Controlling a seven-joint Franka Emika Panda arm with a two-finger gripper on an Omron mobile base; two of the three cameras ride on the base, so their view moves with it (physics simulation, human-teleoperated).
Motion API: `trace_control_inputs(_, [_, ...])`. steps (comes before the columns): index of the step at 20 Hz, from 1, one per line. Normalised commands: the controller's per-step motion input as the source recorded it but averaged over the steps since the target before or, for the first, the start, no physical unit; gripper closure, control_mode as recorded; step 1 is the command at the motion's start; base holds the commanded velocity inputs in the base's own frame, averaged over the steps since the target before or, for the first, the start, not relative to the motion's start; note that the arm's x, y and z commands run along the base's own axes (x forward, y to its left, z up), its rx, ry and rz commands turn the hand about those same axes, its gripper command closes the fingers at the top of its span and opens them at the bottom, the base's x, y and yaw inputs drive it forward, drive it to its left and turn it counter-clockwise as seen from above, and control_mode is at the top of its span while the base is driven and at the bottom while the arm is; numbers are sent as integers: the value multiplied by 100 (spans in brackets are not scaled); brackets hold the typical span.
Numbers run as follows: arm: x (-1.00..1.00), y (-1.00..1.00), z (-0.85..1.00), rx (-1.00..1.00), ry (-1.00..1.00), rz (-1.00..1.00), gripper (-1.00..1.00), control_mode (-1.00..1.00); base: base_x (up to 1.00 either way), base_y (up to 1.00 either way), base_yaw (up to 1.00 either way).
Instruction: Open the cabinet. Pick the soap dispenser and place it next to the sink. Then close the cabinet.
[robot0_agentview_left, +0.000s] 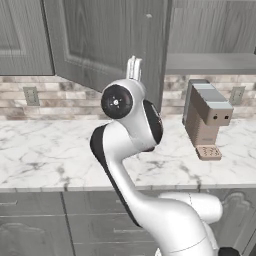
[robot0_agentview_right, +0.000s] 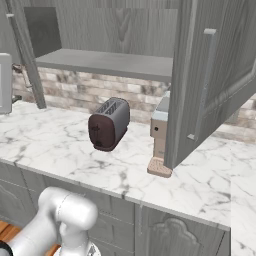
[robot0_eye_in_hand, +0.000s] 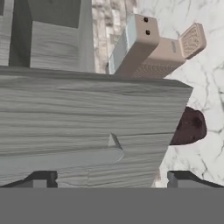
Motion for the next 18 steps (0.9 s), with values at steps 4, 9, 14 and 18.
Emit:
trace_control_inputs(4, [40,-55,0,6,0,-4,-100,-100,0,0,0])
trace_control_inputs(9, [51,-49,0,7,0,-1,-100,-100,0,0,0])
trace_control_inputs(14, [70,-31,-7,5,0,0,-100,-100,0,0,0])
trace_control_inputs(18, [82,-29,-8,11,0,3,-100,-100,0,0,0])
